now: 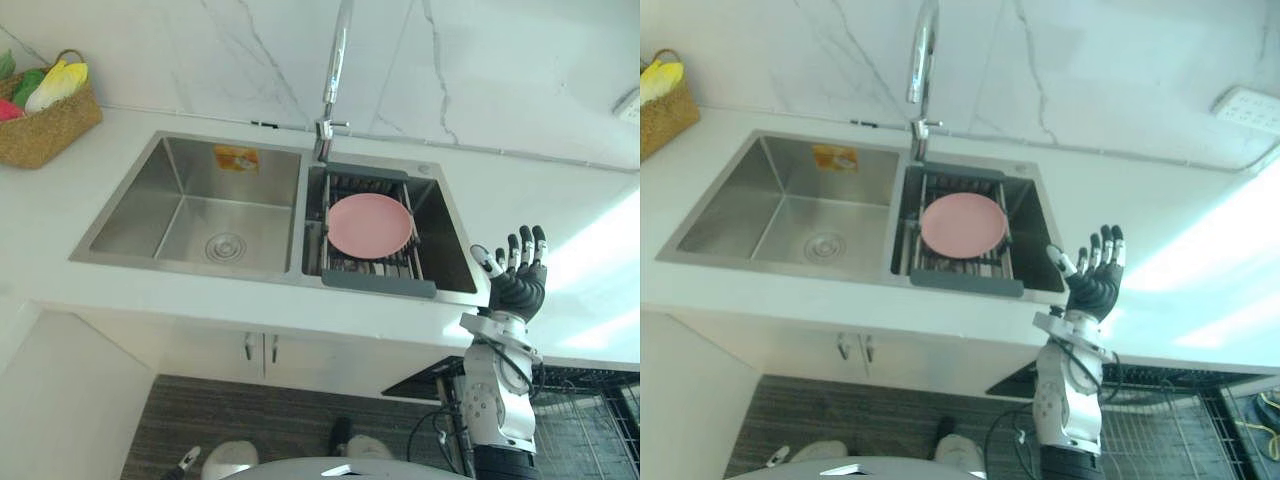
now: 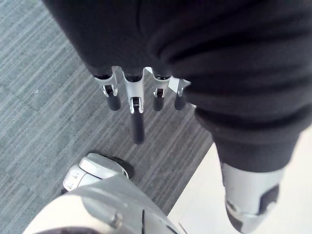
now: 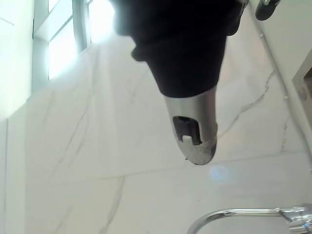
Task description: Walk over to the sink, pick up the cup, carry it to the dishwasher, place the cup inside the dishwasher, then close the dishwasher door
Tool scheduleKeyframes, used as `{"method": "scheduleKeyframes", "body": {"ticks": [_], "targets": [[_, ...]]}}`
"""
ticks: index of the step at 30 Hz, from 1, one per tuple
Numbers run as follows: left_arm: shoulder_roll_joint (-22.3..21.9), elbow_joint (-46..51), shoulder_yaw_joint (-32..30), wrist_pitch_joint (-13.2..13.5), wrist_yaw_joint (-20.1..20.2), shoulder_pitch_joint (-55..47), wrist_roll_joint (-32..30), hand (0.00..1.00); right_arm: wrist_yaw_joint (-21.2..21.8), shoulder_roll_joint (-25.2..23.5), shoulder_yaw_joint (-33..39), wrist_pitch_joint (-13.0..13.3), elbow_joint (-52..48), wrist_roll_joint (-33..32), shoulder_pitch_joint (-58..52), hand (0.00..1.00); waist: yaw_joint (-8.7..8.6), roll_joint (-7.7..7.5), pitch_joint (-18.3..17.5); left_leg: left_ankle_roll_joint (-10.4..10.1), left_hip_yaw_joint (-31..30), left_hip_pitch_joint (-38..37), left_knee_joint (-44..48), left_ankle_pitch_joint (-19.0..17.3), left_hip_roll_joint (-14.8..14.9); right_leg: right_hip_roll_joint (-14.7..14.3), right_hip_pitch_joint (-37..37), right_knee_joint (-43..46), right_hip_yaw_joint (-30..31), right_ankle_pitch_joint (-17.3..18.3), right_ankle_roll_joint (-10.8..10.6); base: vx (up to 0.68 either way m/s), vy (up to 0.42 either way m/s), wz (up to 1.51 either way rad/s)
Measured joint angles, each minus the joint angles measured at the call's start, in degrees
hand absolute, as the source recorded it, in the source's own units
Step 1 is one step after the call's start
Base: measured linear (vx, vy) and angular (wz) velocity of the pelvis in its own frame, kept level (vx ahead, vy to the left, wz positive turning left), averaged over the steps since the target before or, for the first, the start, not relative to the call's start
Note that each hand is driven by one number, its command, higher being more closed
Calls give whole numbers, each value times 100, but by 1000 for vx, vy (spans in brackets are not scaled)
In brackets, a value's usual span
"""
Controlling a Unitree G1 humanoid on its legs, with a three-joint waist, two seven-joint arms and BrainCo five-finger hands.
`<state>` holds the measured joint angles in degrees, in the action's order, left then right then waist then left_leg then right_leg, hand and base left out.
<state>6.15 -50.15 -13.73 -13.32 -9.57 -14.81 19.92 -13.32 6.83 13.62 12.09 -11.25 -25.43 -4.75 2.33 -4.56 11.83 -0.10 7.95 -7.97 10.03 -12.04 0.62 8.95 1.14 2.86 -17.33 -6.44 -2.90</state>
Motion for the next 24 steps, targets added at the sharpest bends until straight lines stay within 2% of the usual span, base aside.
{"method": "scheduleKeyframes", "body": {"ticks": [3, 5, 7, 8, 10, 13, 17, 24], "targets": [[-33, 6, -192, 5, -12, -49, -147, 0, -193, 205, 126, -117, -142, 586, 3, 0, -17, -61, 2, -5, 51, 23, 4, -6, 7, 0, -58, 10, 93, 28, -10, -10, 13, -9], [-34, 22, -198, 2, 17, -49, -277, 0, -230, 439, 198, -247, -319, 1227, 40, 0, -58, -76, -11, -19, 61, 99, 41, -29, 22, -11, -122, 12, 93, 27, -1, 35, -9, -1], [-49, 47, -196, -3, 170, -52, -369, 0, -211, 707, 245, -415, -404, 1809, 115, 0, -81, -44, 4, -61, 85, 126, 106, -75, 57, -44, -126, 5, 98, 18, 13, 54, -4, -4], [-49, 53, -196, -3, 198, -50, -396, 0, -201, 755, 245, -442, -404, 1891, 115, 0, -80, -41, 3, -59, 85, 126, 108, -76, 61, -49, -126, 5, 97, 20, 12, 80, -3, -3], [-41, 120, -196, 0, 425, -49, -534, 0, -28, 1059, 233, -709, -395, 2498, 221, 0, -76, -44, 1, -33, 112, 129, 134, -90, 100, -92, -123, 4, 102, 18, 7, 74, -4, -3], [-35, 146, -194, -1, 554, -43, -605, 0, 267, 1456, 220, -986, -325, 3082, 567, 0, -79, -45, 0, -21, 138, 128, 174, -151, 132, -124, -109, -10, 106, 1, -19, 64, 1, -4], [6, 161, -183, -83, 615, -38, -659, 0, 506, 1834, -37, -1129, -85, 3700, 958, 0, -77, -77, -20, -21, 131, 104, 180, -170, 138, -130, -67, -23, 98, 0, -19, 32, 2, 3], [181, 160, -2, -238, 738, 11, -664, 0, 1254, 2215, -947, -1321, 845, 5272, 1143, 0, 40, -187, -91, -16, -23, 107, 198, -175, 132, -122, 32, -31, -64, 1, -19, -18, -23, 12]]}}
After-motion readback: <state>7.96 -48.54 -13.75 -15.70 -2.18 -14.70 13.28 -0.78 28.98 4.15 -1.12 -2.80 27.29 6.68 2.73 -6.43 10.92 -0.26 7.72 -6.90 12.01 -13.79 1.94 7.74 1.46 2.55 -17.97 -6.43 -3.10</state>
